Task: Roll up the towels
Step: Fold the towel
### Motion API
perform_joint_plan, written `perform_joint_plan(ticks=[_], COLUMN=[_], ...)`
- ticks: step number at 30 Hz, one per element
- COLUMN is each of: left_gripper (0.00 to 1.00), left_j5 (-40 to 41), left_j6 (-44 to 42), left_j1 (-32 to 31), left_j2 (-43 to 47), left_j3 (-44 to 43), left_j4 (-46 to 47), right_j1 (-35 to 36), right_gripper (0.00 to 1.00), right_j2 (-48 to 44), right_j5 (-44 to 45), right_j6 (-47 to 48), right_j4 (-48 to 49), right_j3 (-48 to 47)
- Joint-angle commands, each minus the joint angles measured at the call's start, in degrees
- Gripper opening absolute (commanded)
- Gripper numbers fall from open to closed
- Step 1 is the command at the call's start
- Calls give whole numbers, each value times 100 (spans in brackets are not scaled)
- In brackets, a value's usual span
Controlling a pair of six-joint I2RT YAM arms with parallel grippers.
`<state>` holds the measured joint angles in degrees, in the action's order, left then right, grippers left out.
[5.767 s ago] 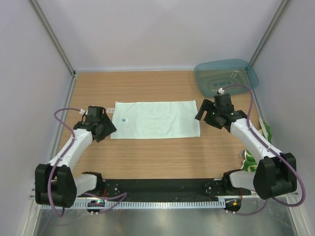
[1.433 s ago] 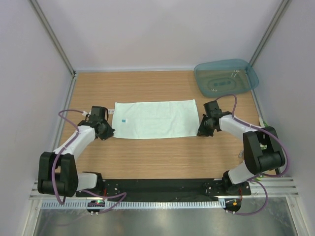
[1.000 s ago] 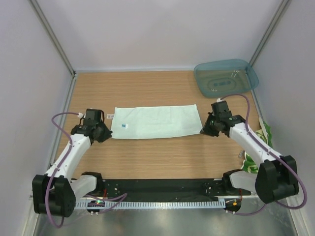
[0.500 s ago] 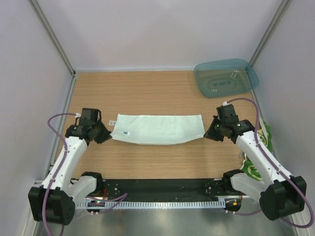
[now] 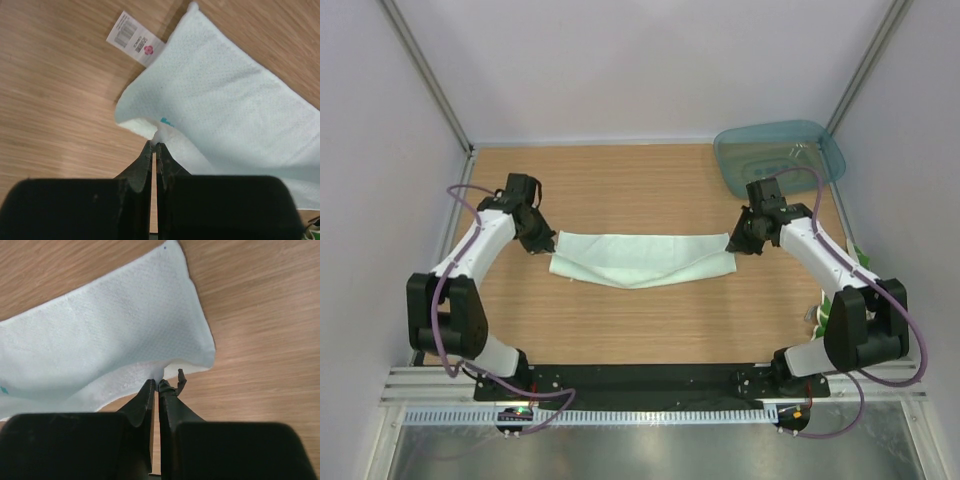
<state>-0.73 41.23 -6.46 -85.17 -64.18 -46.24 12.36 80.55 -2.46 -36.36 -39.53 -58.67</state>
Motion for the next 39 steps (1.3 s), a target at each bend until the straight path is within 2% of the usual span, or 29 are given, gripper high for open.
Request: perform_joint_plan(ticks=[1, 9, 17, 39], left_gripper=[0, 0, 0, 0], left_j5=[3, 301, 460, 557], left_j6=[-221, -291, -370, -590], left_j1=[22, 31, 48, 57], left_j2=[-394, -1326, -1863, -2988], left_j3=[-524, -1289, -2036, -3012], left_j4=[97, 36, -184, -456], right_j1=[-146, -313, -375, -551], right_gripper=[1, 1, 1, 1], right_j2=[328, 988, 1305, 1981], right_j5=[35, -79, -167, -194], right_j6=[243, 366, 393, 375], right_j4=[288, 437, 508, 604], right_j3=[-433, -786, -988, -1357])
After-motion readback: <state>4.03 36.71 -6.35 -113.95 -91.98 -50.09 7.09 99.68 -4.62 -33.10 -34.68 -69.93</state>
